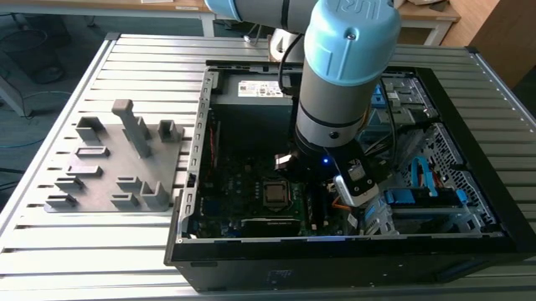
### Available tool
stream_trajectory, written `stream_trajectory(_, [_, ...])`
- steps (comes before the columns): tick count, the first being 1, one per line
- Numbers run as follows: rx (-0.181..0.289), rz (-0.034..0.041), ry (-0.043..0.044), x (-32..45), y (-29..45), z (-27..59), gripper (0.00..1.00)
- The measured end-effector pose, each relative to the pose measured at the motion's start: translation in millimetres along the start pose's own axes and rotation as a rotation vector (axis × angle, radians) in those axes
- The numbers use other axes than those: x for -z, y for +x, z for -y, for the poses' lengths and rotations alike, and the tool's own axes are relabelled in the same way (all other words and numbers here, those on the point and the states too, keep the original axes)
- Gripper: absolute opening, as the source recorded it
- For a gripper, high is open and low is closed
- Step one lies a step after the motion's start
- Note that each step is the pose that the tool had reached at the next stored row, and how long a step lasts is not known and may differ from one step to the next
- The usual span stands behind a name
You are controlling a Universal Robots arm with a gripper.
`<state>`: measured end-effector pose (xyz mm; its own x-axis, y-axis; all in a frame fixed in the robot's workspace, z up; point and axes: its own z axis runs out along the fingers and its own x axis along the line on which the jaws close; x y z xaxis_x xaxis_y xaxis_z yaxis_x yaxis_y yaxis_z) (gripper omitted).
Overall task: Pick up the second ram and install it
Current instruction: 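Insert the second ram into the second slot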
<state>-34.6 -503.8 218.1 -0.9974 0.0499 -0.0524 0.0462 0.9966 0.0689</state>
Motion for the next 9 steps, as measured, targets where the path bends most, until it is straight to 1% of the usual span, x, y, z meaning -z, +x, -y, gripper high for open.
stream_trajectory(9, [-0.002, 0.0001, 0.0033, -0.7, -0.5, 0.1, 0.14])
